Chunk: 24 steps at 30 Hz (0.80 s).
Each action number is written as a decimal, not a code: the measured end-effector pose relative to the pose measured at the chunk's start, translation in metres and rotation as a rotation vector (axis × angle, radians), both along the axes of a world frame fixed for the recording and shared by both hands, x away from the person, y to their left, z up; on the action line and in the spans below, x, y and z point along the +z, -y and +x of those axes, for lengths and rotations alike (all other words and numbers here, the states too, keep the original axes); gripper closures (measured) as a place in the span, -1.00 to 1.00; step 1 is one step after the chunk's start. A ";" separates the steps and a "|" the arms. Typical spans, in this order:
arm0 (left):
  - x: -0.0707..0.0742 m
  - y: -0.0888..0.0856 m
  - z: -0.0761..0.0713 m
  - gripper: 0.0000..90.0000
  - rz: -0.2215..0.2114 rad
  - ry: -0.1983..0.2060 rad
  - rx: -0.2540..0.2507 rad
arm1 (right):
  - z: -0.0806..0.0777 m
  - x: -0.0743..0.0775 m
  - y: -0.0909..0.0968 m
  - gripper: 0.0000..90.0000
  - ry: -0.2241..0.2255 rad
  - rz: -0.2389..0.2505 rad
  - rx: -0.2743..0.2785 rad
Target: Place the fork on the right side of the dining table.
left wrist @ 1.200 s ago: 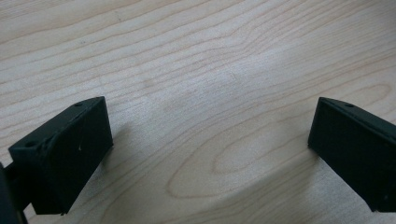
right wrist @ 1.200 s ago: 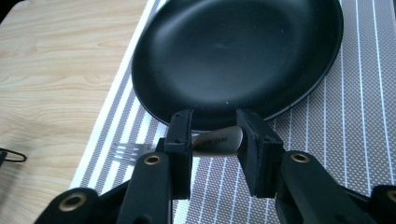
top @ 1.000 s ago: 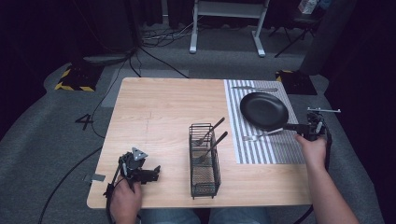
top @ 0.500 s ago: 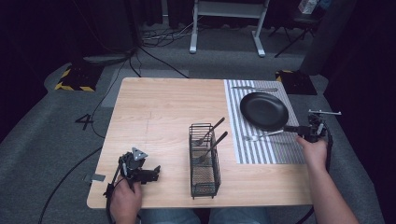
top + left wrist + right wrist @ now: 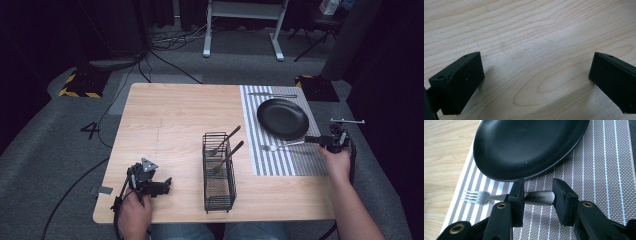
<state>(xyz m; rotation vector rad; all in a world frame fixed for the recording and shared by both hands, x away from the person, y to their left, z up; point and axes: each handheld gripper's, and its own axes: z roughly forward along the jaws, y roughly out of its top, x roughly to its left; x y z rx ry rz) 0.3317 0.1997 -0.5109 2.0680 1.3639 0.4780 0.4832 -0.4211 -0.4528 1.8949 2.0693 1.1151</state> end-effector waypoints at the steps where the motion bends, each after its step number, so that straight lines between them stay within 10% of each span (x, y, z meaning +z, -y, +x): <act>1: 0.000 0.000 0.000 -1.00 0.000 0.000 0.000 | 0.000 -0.001 0.000 0.39 -0.003 0.002 -0.001; 24: 0.000 0.000 0.000 -1.00 0.000 0.000 0.000 | 0.002 -0.014 0.013 0.31 -0.051 -0.005 -0.046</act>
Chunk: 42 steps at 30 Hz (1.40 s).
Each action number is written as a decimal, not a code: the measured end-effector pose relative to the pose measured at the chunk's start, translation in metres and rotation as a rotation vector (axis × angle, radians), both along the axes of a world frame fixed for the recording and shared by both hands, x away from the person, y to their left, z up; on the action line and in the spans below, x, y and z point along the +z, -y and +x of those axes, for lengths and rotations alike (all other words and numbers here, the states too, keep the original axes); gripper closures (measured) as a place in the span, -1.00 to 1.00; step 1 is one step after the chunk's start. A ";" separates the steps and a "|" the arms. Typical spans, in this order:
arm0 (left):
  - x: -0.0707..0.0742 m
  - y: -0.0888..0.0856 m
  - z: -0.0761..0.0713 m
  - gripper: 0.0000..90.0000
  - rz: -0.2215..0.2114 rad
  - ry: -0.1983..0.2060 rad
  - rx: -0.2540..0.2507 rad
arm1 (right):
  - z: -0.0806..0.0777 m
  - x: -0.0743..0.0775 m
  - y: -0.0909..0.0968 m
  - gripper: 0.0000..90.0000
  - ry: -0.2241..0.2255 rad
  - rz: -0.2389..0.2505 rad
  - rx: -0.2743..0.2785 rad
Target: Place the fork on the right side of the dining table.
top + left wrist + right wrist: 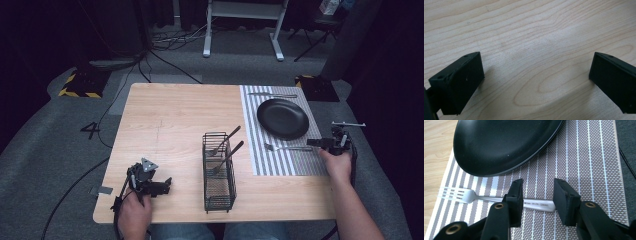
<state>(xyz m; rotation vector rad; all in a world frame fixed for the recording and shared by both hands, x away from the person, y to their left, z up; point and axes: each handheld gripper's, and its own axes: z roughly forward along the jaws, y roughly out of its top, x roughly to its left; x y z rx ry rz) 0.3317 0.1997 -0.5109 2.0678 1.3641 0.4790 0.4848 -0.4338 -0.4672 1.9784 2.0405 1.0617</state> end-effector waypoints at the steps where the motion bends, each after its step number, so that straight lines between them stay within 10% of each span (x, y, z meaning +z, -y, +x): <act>1: 0.000 0.000 0.000 -1.00 0.000 -0.001 0.000 | 0.000 0.000 0.000 0.30 0.002 -0.001 0.000; 17: 0.000 0.000 0.000 -1.00 0.000 0.000 0.000 | -0.016 0.032 -0.019 0.25 0.118 -0.028 0.075; 23: 0.000 0.000 0.000 -1.00 -0.001 -0.001 0.000 | -0.035 0.059 -0.038 0.15 0.203 -0.037 0.161; 42: 0.000 0.000 0.000 -1.00 0.001 0.001 0.000 | -0.073 0.089 -0.095 -0.33 0.275 -0.081 0.406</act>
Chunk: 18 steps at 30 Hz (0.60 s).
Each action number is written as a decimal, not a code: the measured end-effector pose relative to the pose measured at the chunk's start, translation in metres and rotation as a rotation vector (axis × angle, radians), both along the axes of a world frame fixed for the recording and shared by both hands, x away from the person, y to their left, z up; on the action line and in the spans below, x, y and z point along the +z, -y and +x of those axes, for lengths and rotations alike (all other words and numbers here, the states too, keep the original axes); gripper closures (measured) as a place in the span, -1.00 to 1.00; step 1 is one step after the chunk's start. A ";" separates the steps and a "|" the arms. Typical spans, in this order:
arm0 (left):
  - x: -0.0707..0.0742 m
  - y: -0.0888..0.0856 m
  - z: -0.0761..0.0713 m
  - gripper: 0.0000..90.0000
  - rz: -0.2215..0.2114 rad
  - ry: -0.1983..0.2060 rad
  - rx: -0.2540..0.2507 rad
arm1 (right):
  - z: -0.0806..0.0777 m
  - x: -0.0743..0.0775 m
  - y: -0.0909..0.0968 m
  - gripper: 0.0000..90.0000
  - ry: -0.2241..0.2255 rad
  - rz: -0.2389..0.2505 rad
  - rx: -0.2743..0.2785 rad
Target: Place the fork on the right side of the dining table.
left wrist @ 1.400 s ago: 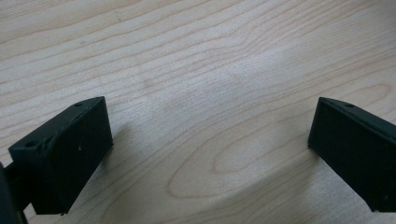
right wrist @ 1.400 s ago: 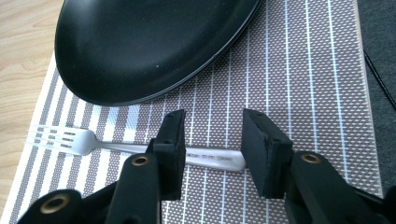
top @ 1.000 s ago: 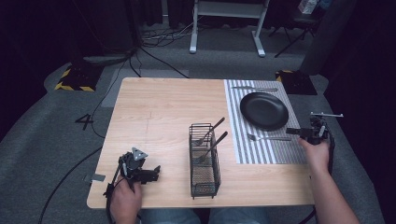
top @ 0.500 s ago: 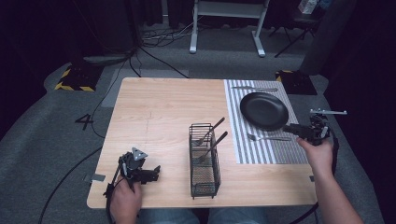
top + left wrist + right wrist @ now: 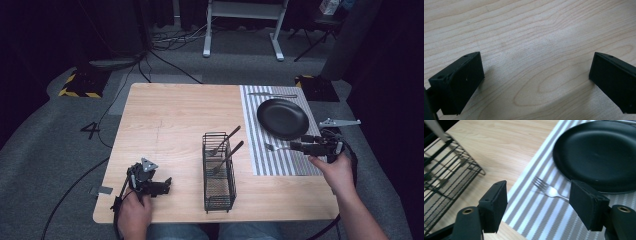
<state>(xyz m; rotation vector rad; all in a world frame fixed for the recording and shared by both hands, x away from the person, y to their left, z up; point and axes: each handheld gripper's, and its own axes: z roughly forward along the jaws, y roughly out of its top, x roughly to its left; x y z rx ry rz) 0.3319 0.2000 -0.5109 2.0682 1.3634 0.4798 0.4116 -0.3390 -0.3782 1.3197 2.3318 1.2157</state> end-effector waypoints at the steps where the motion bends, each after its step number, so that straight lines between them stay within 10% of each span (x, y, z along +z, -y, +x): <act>1: 0.000 0.000 0.000 -1.00 0.000 0.000 0.000 | -0.001 0.000 -0.003 -0.33 -0.001 0.003 0.011; 18: 0.000 0.000 0.000 -1.00 0.001 0.000 -0.001 | -0.028 -0.005 -0.031 -0.37 -0.048 -0.006 0.142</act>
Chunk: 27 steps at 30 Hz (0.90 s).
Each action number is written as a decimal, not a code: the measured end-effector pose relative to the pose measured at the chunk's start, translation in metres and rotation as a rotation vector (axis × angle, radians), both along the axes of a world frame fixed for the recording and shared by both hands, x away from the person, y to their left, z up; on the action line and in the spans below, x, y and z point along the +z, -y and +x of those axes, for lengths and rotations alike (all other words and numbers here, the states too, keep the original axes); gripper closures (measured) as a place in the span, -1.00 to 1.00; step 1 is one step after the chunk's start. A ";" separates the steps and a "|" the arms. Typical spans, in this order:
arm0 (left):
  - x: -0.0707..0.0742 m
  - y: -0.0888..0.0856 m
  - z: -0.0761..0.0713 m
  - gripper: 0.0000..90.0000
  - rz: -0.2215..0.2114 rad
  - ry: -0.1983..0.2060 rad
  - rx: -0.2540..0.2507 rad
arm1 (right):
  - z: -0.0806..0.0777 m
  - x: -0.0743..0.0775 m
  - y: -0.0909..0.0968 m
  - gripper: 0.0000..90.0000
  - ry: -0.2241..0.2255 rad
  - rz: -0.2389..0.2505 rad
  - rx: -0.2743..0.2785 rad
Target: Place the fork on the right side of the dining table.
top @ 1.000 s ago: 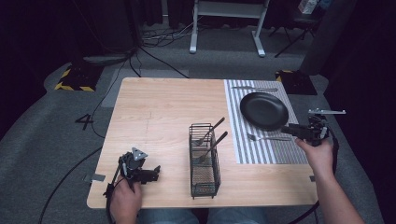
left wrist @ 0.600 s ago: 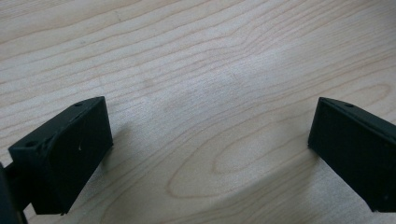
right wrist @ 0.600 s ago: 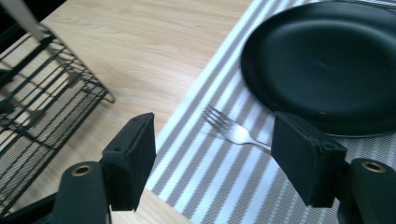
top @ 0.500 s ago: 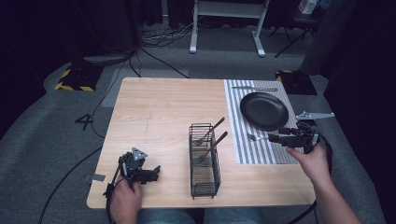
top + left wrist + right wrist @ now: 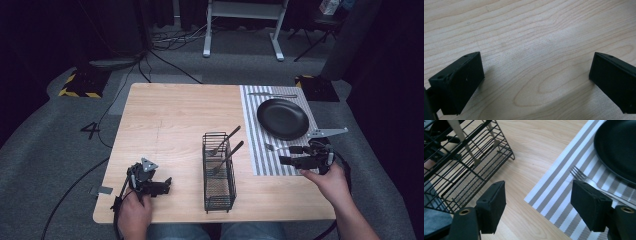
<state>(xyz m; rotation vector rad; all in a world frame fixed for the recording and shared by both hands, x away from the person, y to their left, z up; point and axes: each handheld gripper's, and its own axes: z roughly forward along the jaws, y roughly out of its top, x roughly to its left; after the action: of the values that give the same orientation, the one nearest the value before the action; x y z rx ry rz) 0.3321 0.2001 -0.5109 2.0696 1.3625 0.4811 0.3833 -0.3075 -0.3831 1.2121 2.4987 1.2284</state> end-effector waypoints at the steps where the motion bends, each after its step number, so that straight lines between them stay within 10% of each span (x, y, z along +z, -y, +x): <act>1: 0.000 0.000 0.000 -1.00 0.000 0.000 0.000 | -0.002 -0.001 -0.001 -0.37 -0.003 -0.001 0.005; 27: 0.000 0.000 0.000 -1.00 0.001 0.000 0.000 | -0.039 -0.063 -0.031 -0.29 0.084 -0.061 0.113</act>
<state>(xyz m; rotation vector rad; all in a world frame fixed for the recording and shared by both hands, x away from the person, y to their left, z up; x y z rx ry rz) 0.3321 0.2000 -0.5109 2.0699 1.3627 0.4816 0.3442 -0.2767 -0.4458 0.9973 2.5540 1.1916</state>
